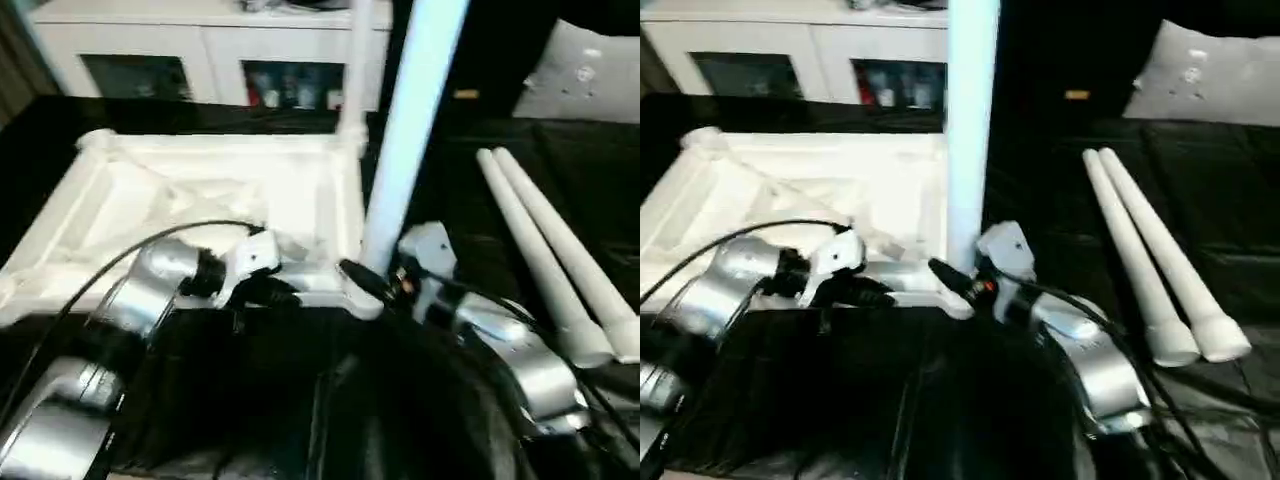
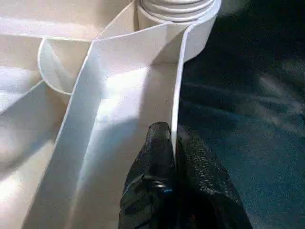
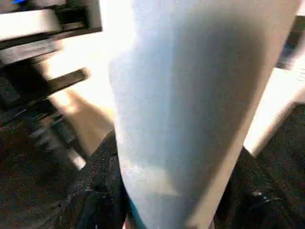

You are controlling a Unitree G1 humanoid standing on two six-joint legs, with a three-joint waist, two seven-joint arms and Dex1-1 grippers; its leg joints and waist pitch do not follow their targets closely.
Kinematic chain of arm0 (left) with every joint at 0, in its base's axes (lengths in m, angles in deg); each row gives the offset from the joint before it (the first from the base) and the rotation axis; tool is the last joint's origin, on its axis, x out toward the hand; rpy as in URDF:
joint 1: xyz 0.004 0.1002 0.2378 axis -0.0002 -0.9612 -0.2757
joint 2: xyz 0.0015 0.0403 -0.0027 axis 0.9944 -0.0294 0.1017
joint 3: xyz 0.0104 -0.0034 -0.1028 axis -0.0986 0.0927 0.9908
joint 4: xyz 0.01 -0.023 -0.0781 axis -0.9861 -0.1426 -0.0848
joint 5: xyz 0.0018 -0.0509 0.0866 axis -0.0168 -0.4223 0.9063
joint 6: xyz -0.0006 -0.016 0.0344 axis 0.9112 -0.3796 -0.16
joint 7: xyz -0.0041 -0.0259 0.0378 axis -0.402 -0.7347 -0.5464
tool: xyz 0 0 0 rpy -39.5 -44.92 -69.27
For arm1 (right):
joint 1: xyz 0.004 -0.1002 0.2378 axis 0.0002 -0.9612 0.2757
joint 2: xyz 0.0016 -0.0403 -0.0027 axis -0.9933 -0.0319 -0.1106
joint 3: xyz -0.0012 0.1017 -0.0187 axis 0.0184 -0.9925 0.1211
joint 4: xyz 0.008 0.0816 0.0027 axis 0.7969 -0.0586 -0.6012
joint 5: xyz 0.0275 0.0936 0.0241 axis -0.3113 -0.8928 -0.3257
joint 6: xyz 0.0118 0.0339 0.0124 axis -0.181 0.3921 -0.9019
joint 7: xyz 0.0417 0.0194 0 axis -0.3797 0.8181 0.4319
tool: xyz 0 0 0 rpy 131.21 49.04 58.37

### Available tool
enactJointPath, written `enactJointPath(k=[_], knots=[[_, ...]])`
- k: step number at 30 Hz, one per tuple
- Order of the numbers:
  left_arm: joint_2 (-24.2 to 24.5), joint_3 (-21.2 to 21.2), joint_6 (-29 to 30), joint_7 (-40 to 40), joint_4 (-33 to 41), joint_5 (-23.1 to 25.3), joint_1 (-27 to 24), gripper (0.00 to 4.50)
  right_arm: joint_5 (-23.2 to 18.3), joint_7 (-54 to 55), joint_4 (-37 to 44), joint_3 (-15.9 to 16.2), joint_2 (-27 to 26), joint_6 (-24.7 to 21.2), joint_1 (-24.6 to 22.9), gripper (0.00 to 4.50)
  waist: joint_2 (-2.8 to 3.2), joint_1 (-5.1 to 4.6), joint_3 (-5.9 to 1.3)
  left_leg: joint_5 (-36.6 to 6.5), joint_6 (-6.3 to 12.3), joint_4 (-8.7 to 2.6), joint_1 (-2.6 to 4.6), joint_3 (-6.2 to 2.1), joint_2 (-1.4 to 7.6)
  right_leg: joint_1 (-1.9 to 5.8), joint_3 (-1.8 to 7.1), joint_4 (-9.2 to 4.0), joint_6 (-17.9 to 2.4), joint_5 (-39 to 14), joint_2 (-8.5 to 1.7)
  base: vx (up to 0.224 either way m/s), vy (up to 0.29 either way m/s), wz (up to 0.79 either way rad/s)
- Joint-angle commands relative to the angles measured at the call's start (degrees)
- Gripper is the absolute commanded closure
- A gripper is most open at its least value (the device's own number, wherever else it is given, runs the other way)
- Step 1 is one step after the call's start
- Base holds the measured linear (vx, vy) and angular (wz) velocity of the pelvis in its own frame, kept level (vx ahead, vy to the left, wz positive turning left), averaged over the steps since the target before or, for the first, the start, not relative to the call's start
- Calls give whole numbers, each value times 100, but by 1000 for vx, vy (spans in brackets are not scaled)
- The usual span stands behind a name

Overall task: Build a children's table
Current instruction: Insert table leg to table base

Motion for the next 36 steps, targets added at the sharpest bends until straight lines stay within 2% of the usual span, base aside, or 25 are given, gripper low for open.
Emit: enactJointPath(k=[1,2,3,4,5,6,7,8,11,13,14,15,16,17,19,20,21,23,25,26,27,28,31,32,36], knots=[[-157,197,582,-660,672,-182,-312,450,306,227,-844,197,-68,-320,-180,261,13,18,-98,-2266,-231,-565,58,-313,557,-25,306,-545,-1043,-1713,-587,0,0,0],[-175,220,735,-726,881,-183,-413,450,322,278,-884,168,-94,-297,-146,261,13,13,-142,-1899,-145,-528,64,-271,542,-21,299,-519,-1099,-1049,-536,0,0,0],[-175,220,735,-726,881,-183,-413,450,322,278,-884,168,-94,-297,-146,261,13,13,-142,-1899,-145,-528,64,-271,542,-21,299,-519,-1099,-1049,-536,0,0,0],[-334,327,1218,-1005,1466,-205,-668,450,329,383,-965,89,-158,-235,-66,261,-12,15,-178,-1597,-34,-480,68,-238,526,-11,297,-493,-1180,-477,-515,0,0,0],[-430,350,1447,-1156,1748,-173,-803,450,321,431,-1013,53,-199,-223,-27,261,-42,-12,-187,-1280,81,-453,18,-220,524,40,276,-440,-1326,92,-526,0,0,0],[-545,346,1724,-1333,2106,-129,-974,450,316,496,-1096,19,-255,-211,25,261,-50,8,-195,-1084,221,-414,26,-193,505,48,269,-440,-1379,369,-523,0,0,0],[-702,263,2007,-1506,2498,-78,-1169,450,305,575,-1232,-15,-338,-219,103,261,-43,10,-203,-854,340,-398,-1,-199,509,85,256,-412,-1424,643,-536,0,0,0],[-721,247,2041,-1525,2547,-75,-1193,450,303,585,-1250,-19,-350,-222,113,261,-55,7,-194,-785,429,-385,1,-193,507,78,246,-419,-1442,706,-526,0,0,0],[-950,18,2410,-1749,3052,-91,-1428,450,292,668,-1475,-16,-489,-280,233,261,-79,3,-196,-897,452,-382,8,-183,518,86,246,-424,-1475,435,-523,0,0,0],[-1022,-57,2565,-1887,3194,-63,-1484,450,277,656,-1542,19,-543,-332,269,261,-70,6,-167,-1154,378,-410,26,-185,514,54,246,-476,-1438,-95,-499,0,0,0],[-1016,-117,2638,-1963,3213,47,-1487,450,296,634,-1590,70,-573,-324,289,261,-86,17,-156,-1437,247,-431,45,-185,514,30,263,-523,-1333,-711,-496,0,0,0],[-1016,-117,2638,-1963,3213,47,-1487,450,296,634,-1590,70,-573,-324,289,261,-86,17,-156,-1437,247,-431,45,-185,514,30,263,-523,-1333,-711,-496,0,0,0],[-1016,-95,2794,-2072,3235,123,-1479,450,286,614,-1645,51,-622,-334,300,261,-83,20,-166,-1580,119,-449,54,-197,518,21,271,-535,-1217,-1018,-492,0,0,0],[-986,-86,2863,-2109,3244,181,-1470,450,267,640,-1681,12,-656,-327,307,261,-76,23,-172,-1588,93,-453,51,-205,518,22,271,-533,-1195,-1016,-493,0,0,0],[-935,-61,2936,-2153,3229,251,-1454,450,241,683,-1751,-50,-695,-291,327,261,-77,21,-192,-1575,50,-448,58,-204,510,14,277,-530,-1154,-911,-484,0,0,0],[-876,-5,2986,-2214,3176,288,-1415,450,233,713,-1849,-116,-708,-247,378,226,-76,13,-201,-1525,35,-446,52,-205,502,16,269,-516,-1164,-714,-472,0,0,0],[-853,19,2989,-2232,3139,297,-1400,450,237,721,-1888,-139,-708,-213,399,226,-57,14,-220,-1520,28,-438,64,-205,500,19,267,-510,-1174,-659,-470,0,0,0],[-804,13,3022,-2297,3131,289,-1384,450,243,728,-1948,-168,-709,-162,432,186,-73,5,-216,-1546,18,-435,59,-197,497,17,266,-510,-1213,-610,-472,0,0,0],[-761,27,2933,-2294,3058,283,-1349,450,244,728,-1988,-208,-697,-120,476,181,-54,26,-260,-1523,9,-404,91,-179,501,8,277,-517,-1275,-559,-482,0,0,0],[-754,43,2913,-2290,3033,274,-1333,450,242,724,-1997,-222,-690,-110,489,170,-58,25,-264,-1433,19,-396,68,-185,495,31,273,-498,-1281,-430,-474,0,0,0],[-754,43,2913,-2290,3033,274,-1333,450,242,724,-1997,-222,-690,-110,489,155,-63,31,-275,-1313,39,-400,53,-192,493,58,260,-472,-1285,-259,-464,0,0,0],[-733,54,2888,-2279,3004,273,-1314,450,252,704,-2008,-229,-683,-84,498,143,-53,39,-300,-1051,122,-365,46,-184,482,75,250,-429,-1320,264,-454,0,0,0],[-614,111,2609,-2079,2799,178,-1205,450,290,592,-1975,-282,-614,58,471,123,-53,65,-346,-718,255,-307,49,-171,468,101,233,-377,-1437,866,-454,0,0,0],[-587,115,2538,-2003,2761,124,-1185,450,292,581,-1967,-284,-591,96,462,109,-39,93,-389,-603,298,-269,52,-160,468,121,232,-350,-1452,1091,-466,0,0,0],[-387,95,2072,-1600,2497,-5,-1071,450,208,367,-1751,-297,-441,232,310,80,-51,96,-406,-514,420,-247,48,-164,464,142,208,-314,-1471,1339,-452,0,0,0]])
